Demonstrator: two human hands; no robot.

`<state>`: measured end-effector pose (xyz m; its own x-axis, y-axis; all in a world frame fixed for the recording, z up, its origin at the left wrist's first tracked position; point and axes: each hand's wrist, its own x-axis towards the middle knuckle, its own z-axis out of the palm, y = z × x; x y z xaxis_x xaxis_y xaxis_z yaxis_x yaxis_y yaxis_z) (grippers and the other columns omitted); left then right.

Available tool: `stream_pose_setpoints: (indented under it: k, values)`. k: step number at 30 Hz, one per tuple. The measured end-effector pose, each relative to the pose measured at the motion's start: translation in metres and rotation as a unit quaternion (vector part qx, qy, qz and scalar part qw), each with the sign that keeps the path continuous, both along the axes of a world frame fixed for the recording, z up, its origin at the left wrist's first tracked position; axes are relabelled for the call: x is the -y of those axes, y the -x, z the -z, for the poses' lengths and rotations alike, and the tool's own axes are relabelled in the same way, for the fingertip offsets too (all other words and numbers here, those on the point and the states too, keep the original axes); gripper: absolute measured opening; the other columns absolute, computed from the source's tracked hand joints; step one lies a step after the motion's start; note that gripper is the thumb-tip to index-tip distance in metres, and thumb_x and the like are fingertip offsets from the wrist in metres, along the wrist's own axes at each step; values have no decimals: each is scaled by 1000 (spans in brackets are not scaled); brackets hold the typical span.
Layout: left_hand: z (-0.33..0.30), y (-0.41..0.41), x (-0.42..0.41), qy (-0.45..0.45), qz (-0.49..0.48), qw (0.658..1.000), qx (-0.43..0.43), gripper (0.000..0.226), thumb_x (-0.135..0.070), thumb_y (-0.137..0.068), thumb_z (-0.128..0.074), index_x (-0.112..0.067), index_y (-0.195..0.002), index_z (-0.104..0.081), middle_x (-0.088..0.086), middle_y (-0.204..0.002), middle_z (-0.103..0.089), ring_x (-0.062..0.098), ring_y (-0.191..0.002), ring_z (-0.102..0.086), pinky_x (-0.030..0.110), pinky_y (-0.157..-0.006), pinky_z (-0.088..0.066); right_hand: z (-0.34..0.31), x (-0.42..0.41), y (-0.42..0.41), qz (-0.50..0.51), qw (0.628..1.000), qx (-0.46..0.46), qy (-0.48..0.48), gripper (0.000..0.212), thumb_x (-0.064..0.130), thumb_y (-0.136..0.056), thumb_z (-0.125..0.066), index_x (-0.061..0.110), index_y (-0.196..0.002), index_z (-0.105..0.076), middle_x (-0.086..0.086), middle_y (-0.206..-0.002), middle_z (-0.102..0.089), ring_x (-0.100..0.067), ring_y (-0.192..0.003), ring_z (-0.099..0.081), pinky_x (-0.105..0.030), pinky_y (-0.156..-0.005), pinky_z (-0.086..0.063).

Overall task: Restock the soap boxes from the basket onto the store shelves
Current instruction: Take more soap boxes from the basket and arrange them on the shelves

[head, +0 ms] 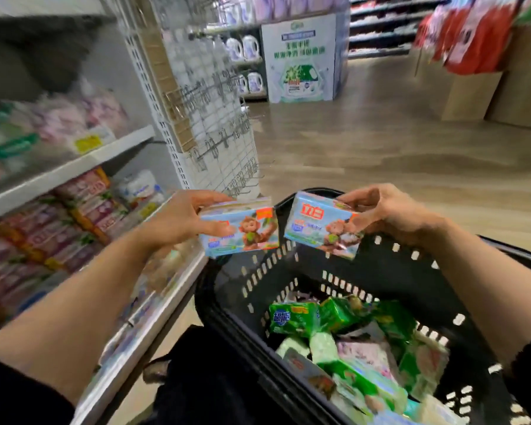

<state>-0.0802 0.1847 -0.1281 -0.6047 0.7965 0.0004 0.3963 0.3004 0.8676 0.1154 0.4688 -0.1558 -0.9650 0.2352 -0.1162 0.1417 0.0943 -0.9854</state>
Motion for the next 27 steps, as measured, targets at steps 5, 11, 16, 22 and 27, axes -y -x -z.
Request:
stream_pose_setpoints:
  k: [5, 11, 16, 22, 27]
  values:
    - [-37, -6, 108, -51, -111, 991, -53, 102, -54, -29, -94, -15, -118, -65, -3, -113, -72, 11, -102, -67, 23, -85, -53, -69, 85, 58, -72, 993, -74, -60, 57, -15, -57, -74, 1, -111, -65, -16, -105, -70, -28, -94, -66, -41, -90, -52]
    - [-60, -38, 257, -36, -247, 959, -135, 81, -36, -45, -95, -18, -118, -66, -9, -102, -74, 4, -91, -69, 19, -74, -54, -112, 214, 122, -228, 958, -127, -120, 71, 18, -25, -86, 13, -93, -71, -6, -98, -74, -18, -88, -70, -31, -77, -57]
    - [-62, -73, 373, -20, -395, 905, -153, 75, -37, -47, -96, -30, -115, -65, -11, -112, -70, 10, -106, -64, 39, -92, -54, -124, 330, 163, -338, 912, -165, -163, 76, 17, -29, -87, 12, -103, -70, -1, -104, -74, -15, -100, -68, -33, -85, -56]
    - [-71, -114, 472, -36, -515, 837, -180, 69, -19, -57, -93, -22, -119, -63, -2, -119, -66, 8, -105, -62, 18, -79, -51, -125, 445, 193, -432, 857, -192, -206, 60, 2, -47, -89, 15, -103, -70, 3, -103, -73, -8, -97, -67, -29, -84, -55]
    - [-93, -122, 525, -46, -580, 781, -226, 69, -18, -53, -95, -25, -114, -64, 1, -113, -68, 0, -88, -64, 15, -70, -49, -145, 504, 220, -440, 843, -243, -192, 57, -7, -53, -85, 13, -103, -68, 2, -102, -71, -7, -92, -66, -23, -80, -56]
